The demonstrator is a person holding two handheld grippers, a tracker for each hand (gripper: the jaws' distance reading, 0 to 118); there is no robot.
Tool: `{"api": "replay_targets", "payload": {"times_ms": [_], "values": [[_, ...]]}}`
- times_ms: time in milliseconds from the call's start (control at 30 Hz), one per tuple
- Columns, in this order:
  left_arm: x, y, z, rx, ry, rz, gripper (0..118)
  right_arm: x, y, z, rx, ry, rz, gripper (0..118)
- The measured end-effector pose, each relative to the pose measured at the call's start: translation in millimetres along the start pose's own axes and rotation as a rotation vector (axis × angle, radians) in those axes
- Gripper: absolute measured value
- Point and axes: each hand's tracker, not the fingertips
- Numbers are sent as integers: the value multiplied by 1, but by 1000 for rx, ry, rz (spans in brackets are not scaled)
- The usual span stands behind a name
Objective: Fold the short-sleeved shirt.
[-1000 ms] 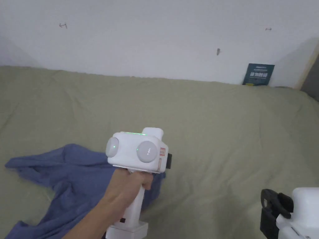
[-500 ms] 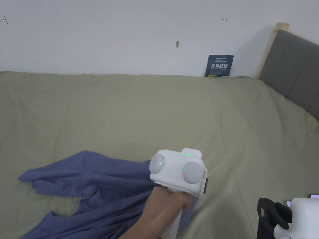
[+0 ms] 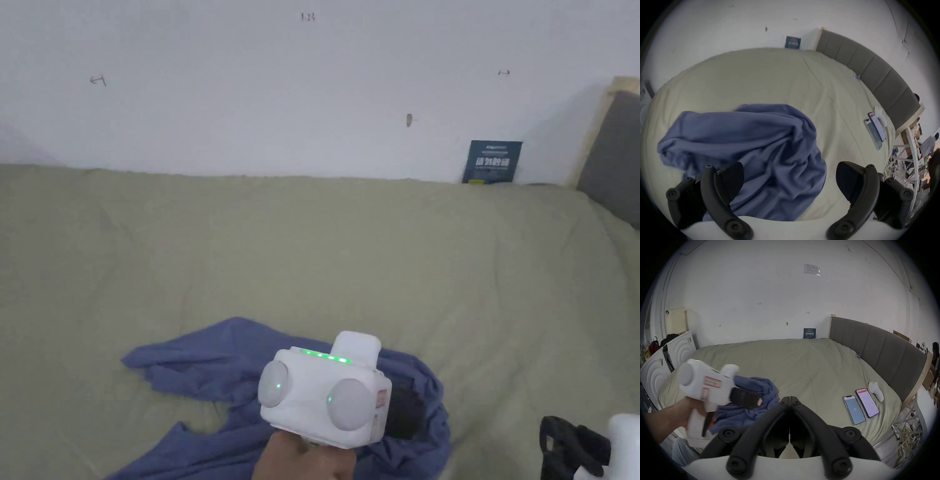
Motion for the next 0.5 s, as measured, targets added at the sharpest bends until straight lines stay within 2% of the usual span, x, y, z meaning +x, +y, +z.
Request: {"api": "replay_targets", "payload": {"times_ms": [67, 133, 167, 200, 233, 267, 333, 500], "values": [[-23, -15, 41, 78, 27, 18, 113, -12, 2, 7, 17, 30, 9, 0], [-46, -32, 90, 153, 79, 40, 105, -22, 4, 11, 25, 43, 21, 0], [-61, -43, 113, 182, 67, 41, 83, -27, 4, 14, 34, 54, 26, 0], [-69, -52, 128, 197, 65, 46, 47, -31, 4, 16, 36, 62, 29, 0], [-82, -64, 147, 181, 53, 62, 1, -37, 4, 19, 39, 75, 34, 0], [-92, -79, 162, 194, 61, 116, 0, -43, 3, 20, 42, 83, 36, 0], [-109, -104, 188, 242, 188, 78, 0, -51, 1, 22, 44, 96, 42, 0], [-152, -153, 228, 281, 343, 155, 0, -72, -9, 24, 27, 132, 45, 0]]}}
